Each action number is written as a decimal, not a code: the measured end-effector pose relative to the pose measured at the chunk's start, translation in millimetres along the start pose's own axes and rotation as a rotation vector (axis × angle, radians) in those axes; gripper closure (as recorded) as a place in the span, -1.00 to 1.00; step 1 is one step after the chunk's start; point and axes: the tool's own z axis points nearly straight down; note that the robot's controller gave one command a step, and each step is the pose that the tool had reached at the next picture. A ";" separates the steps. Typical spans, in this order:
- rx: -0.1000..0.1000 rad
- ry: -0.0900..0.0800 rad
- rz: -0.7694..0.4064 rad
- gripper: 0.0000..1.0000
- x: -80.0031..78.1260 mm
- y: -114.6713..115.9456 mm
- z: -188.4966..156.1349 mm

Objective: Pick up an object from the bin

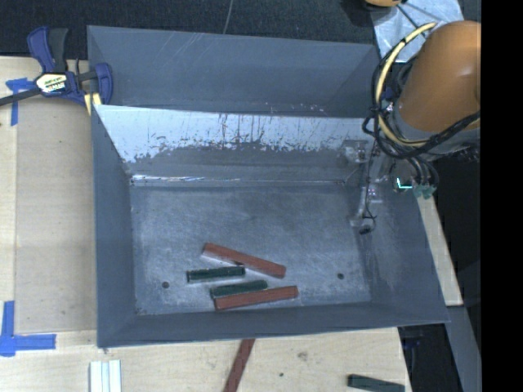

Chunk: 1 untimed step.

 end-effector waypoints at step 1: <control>0.001 -0.008 -0.002 -1.00 -1.6 0.3 -4.5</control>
Offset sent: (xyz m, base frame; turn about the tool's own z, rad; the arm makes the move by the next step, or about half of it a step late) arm -0.0560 0.0179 -0.1457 -0.0381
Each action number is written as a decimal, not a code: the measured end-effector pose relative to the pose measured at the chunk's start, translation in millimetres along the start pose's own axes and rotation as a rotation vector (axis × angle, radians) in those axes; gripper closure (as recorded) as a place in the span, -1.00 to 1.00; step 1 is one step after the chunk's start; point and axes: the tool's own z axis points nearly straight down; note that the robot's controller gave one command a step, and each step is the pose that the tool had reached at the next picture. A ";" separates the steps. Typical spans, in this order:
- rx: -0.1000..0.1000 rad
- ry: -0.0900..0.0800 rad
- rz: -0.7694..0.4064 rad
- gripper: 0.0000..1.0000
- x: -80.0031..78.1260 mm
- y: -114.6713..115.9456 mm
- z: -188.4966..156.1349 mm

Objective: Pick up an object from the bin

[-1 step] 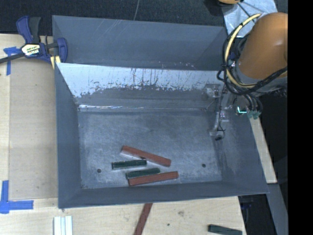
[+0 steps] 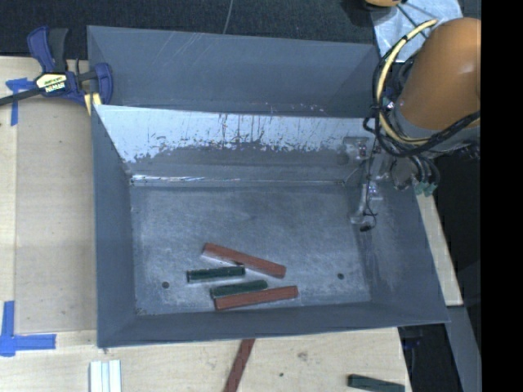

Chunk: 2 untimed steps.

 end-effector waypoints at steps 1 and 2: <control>0.001 -0.005 -0.009 -1.00 19.8 5.6 52.5; 0.000 -0.004 0.024 -1.00 12.2 43.9 119.6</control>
Offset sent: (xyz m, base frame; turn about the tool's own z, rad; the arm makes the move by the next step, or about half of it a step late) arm -0.0098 0.0553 -0.1348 0.0313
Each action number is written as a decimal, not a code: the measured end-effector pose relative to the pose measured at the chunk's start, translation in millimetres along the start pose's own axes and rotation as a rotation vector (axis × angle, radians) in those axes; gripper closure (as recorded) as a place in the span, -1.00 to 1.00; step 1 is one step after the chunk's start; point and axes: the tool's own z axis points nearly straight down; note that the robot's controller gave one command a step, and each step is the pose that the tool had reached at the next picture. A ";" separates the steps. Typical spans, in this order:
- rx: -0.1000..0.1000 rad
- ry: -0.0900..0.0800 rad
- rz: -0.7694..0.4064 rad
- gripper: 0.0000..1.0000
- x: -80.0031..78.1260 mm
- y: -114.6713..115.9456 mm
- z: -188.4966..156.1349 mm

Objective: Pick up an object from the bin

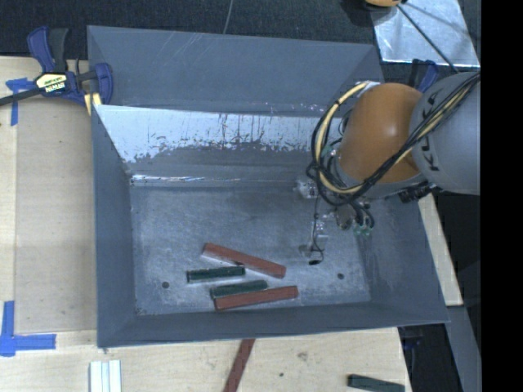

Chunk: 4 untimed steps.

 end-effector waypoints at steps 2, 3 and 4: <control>-0.001 0.006 -0.087 -1.00 72.8 36.0 13.0; -0.001 0.001 -0.028 1.00 78.6 100.1 33.5; -0.002 -0.006 -0.028 -1.00 76.8 100.2 32.7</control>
Offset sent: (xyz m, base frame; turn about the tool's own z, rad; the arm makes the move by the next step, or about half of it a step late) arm -0.0738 0.0383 -0.0141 -0.0873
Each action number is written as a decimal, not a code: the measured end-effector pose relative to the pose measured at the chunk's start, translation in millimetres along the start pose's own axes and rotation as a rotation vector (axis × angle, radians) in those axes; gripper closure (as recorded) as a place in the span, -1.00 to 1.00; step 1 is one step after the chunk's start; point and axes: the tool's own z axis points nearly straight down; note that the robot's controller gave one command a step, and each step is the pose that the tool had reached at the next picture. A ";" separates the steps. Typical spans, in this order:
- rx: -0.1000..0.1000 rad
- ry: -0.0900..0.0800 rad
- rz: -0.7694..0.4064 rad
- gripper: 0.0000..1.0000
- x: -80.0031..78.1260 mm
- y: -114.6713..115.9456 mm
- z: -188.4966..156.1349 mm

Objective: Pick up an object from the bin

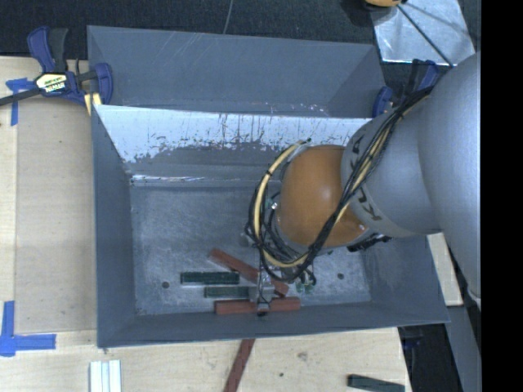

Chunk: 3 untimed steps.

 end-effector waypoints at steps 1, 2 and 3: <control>0.001 0.013 -0.002 1.00 3.6 -0.2 0.4; 0.001 0.013 -0.002 1.00 3.6 -0.2 0.4; 0.003 0.020 0.044 1.00 -6.8 5.5 0.1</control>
Offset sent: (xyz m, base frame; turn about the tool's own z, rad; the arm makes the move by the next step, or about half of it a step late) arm 0.0000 0.0000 0.0000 0.0000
